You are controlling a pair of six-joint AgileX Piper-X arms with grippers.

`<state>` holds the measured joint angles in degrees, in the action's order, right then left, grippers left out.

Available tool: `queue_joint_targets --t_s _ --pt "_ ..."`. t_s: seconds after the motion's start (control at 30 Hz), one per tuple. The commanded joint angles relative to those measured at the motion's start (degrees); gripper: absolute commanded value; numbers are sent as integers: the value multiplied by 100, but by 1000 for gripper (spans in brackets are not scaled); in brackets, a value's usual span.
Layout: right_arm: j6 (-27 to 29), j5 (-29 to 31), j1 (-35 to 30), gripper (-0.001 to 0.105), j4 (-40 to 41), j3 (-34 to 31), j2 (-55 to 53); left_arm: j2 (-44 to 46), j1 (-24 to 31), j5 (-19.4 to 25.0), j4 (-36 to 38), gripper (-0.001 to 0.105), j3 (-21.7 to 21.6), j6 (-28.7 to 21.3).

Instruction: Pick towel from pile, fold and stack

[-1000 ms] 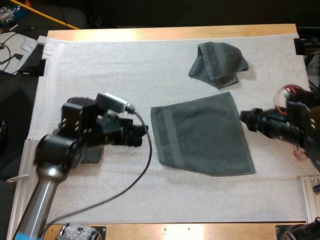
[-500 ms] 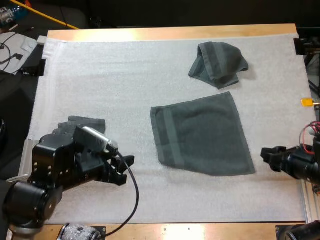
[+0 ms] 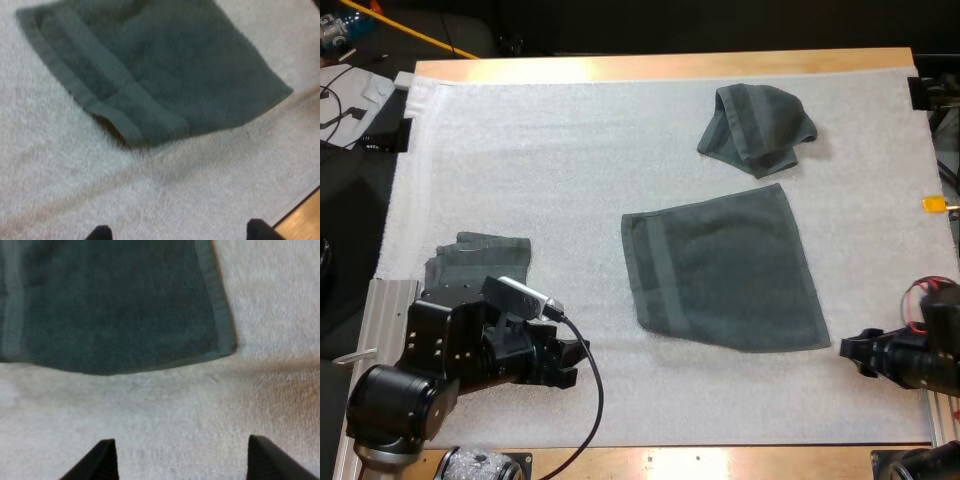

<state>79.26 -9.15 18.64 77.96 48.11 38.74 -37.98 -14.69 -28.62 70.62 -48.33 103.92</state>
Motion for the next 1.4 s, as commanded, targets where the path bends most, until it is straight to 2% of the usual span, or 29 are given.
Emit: queue_joint_targets --t_s 0.0,0.2,0.27,0.33,0.63,0.93,1.0,1.07,1.13,1.23,1.3,1.37 --pt "51 27 -13 54 -291 -426 77 18 -26 10 -58 54 109 43" --pt "-130 -151 -11 53 -1385 -1270 446 -19 -22 -5 -142 54 182 22" --pt "-249 -211 -2 53 -1978 -1529 771 33 -22 -38 -152 55 180 33" --pt "-227 -178 0 54 -1743 -1468 668 -1 -8 -50 -184 54 173 49" --pt "-615 -195 26 54 -2949 -1795 2182 0 -22 -167 -260 54 177 61" --pt "-662 -176 -1 53 -3414 -1799 3255 5 -16 -212 -269 54 190 73" --pt "-652 -190 13 50 -3452 -1809 3388 -16 -8 -221 -275 54 177 68" --pt "-663 -152 -7 40 -3455 -1811 3459 5 -14 -230 -280 54 186 69" --pt "-670 -229 -21 47 -3438 -1809 3461 29 -9 -228 -246 55 165 58" --pt "-713 -238 -15 45 -3462 -1800 3527 26 -12 -237 -259 55 171 62" --pt "-720 -240 -18 39 -3477 -1804 3551 24 -9 -236 -253 55 165 61" --pt "-725 -231 -17 28 -3471 -1794 3577 13 -5 -251 -272 55 166 54"
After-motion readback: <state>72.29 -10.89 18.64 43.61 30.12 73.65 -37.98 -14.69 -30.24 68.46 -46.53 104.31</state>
